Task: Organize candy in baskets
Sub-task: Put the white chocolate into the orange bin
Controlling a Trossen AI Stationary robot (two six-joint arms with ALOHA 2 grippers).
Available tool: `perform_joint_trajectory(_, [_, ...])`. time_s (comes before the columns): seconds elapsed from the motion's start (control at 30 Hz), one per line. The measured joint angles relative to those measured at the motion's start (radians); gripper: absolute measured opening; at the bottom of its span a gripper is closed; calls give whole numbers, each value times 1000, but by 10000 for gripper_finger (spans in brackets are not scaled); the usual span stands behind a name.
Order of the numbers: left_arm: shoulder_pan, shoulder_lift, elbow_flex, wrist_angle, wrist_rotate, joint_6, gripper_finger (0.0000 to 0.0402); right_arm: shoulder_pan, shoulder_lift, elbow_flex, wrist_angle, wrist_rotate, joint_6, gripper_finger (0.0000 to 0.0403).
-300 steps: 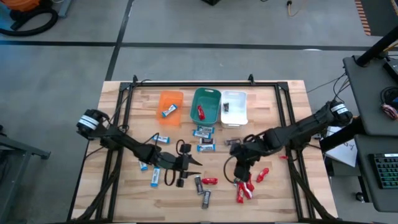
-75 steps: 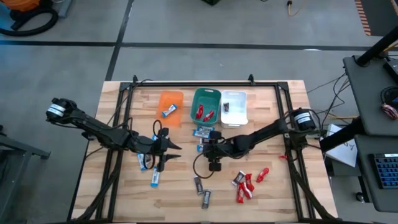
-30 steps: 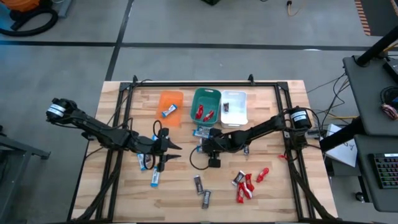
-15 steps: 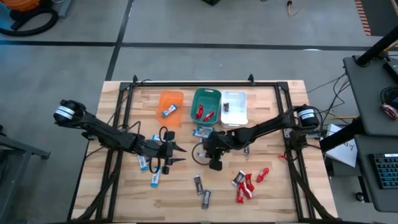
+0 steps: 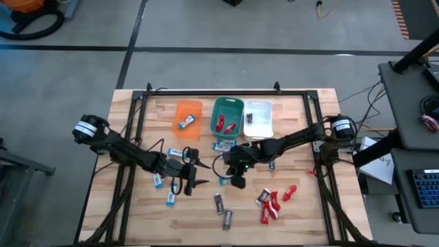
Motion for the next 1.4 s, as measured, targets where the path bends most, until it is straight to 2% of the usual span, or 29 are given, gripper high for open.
perform_joint_trajectory(0.17, [-1, 28, 0, 14, 0, -4, 237, 52, 0, -4, 13, -4, -314, 9])
perform_joint_trajectory(0.27, [-4, 25, 0, 20, 0, -14, 237, 57, -2, -34, 60, 0, -396, 9])
perform_joint_trajectory(0.43, [-17, 18, 0, 22, 0, -31, 237, 50, -2, -173, 338, 13, -402, 9])
perform_joint_trajectory(0.57, [-22, 18, 0, 22, 0, -53, 237, 64, -2, -287, 551, 108, -376, 9])
perform_joint_trajectory(0.63, [-21, 18, 0, 22, 0, -60, 237, 71, -2, -325, 596, 139, -370, 9])
perform_joint_trajectory(0.83, [-21, 18, 0, 31, -1, -60, 237, 72, -2, -345, 605, 126, -338, 20])
perform_joint_trajectory(0.97, [-21, 18, 1, 39, -1, -60, 237, 73, -2, -345, 606, 124, -337, 65])
perform_joint_trajectory(1.27, [-20, 18, 18, 41, -2, -58, 237, 73, -2, -356, 609, 124, -315, 219])
perform_joint_trajectory(1.4, [-20, 18, 18, 41, -2, -59, 237, 73, -2, -371, 612, 124, -283, 261])
